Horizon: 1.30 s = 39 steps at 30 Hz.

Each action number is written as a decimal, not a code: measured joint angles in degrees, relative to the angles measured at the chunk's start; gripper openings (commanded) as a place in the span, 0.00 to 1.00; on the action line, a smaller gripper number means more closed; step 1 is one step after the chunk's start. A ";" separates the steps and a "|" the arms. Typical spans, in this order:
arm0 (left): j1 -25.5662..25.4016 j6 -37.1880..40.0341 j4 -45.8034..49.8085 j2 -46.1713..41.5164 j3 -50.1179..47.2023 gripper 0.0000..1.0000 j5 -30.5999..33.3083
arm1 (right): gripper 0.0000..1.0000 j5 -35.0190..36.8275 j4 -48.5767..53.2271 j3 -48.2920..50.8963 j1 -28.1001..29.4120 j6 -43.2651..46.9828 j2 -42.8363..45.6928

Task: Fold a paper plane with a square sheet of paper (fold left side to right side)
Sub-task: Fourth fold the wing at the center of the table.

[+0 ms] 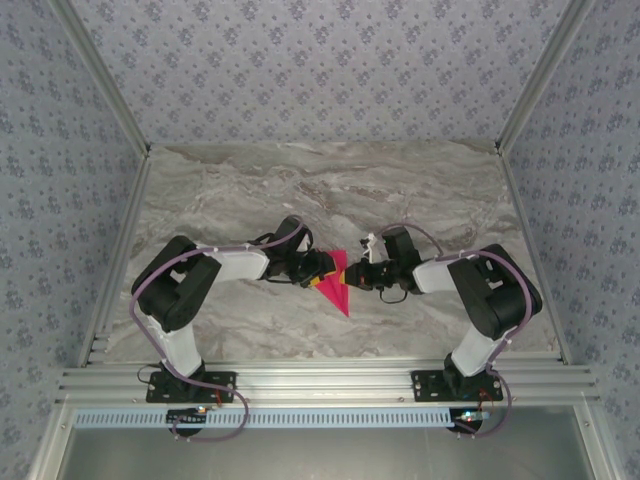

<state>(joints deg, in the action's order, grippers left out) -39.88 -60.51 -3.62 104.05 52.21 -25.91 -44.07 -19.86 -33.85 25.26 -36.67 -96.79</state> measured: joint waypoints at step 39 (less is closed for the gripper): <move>0.00 2.93 4.28 -0.96 1.36 0.39 1.31 | 0.00 4.68 12.52 -4.85 -0.61 8.07 -1.90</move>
<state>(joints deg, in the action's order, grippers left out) -39.88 -57.58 0.67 103.09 53.56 -24.60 -39.40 -7.33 -38.70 24.64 -28.60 -98.70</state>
